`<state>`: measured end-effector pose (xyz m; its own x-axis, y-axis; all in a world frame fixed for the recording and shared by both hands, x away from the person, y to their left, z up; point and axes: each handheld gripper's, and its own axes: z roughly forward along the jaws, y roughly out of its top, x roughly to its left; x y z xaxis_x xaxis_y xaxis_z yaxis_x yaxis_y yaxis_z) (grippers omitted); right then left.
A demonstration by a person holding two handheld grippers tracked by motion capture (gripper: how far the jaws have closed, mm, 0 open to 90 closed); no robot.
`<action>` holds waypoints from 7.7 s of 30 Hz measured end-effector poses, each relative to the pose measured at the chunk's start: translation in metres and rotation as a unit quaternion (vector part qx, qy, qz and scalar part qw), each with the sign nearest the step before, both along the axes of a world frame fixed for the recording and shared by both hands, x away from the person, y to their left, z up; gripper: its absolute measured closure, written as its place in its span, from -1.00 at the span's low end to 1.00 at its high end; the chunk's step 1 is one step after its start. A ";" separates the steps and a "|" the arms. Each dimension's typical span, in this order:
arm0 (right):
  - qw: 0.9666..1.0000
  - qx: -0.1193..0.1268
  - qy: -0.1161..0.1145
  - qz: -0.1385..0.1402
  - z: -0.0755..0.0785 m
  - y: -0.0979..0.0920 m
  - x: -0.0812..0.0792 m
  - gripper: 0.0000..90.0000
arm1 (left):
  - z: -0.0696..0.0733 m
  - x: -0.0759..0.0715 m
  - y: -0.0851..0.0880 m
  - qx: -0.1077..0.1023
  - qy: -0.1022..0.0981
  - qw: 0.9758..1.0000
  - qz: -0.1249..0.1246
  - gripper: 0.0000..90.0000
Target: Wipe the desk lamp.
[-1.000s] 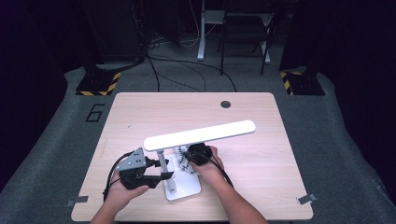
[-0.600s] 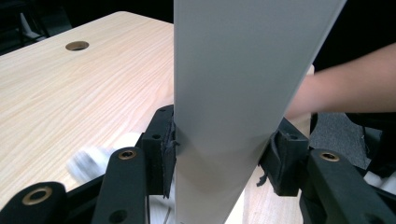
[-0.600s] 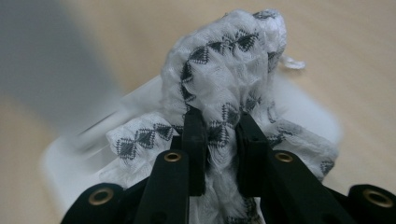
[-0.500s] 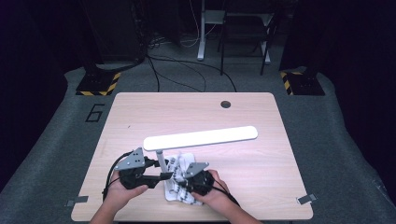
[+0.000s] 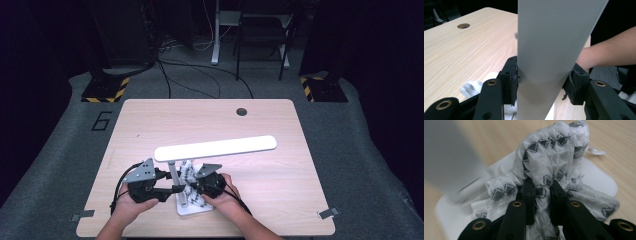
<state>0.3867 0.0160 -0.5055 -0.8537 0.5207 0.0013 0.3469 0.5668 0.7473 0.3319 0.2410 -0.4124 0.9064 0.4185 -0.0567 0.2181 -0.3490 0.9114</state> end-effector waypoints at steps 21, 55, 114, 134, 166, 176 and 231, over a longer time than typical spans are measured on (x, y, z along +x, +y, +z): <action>0.998 -0.015 -0.051 -0.040 -0.002 0.003 0.013 0.74 | 0.000 0.001 0.000 -0.003 0.004 1.000 -0.004 0.15; 0.999 0.036 -0.022 0.003 0.010 -0.021 -0.001 0.73 | -0.002 -0.001 -0.001 -0.012 0.004 0.999 -0.029 0.14; 0.998 -0.024 0.014 -0.050 -0.002 0.051 0.070 0.74 | -0.001 -0.006 -0.007 -0.003 0.001 0.999 -0.039 0.15; 0.993 -0.052 0.059 -0.088 0.000 -0.027 0.086 0.76 | 0.002 -0.012 -0.014 0.015 -0.010 1.000 -0.003 0.18; 0.996 -0.047 0.041 -0.061 -0.001 0.009 0.077 0.77 | 0.001 -0.014 -0.015 0.014 -0.013 1.000 -0.001 0.18; 0.992 0.014 0.038 -0.120 0.005 -0.040 0.085 0.76 | 0.002 -0.008 -0.009 0.020 -0.021 0.999 0.024 0.18; 0.986 0.006 0.052 -0.157 -0.009 -0.007 0.088 0.75 | -0.004 -0.002 0.002 0.002 -0.022 0.999 0.035 0.17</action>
<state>0.4745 0.0088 -0.5143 -0.6453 0.7588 0.0882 0.5787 0.4102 0.7049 0.3301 0.2430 -0.4167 0.8768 0.4806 -0.0161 0.2019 -0.3375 0.9194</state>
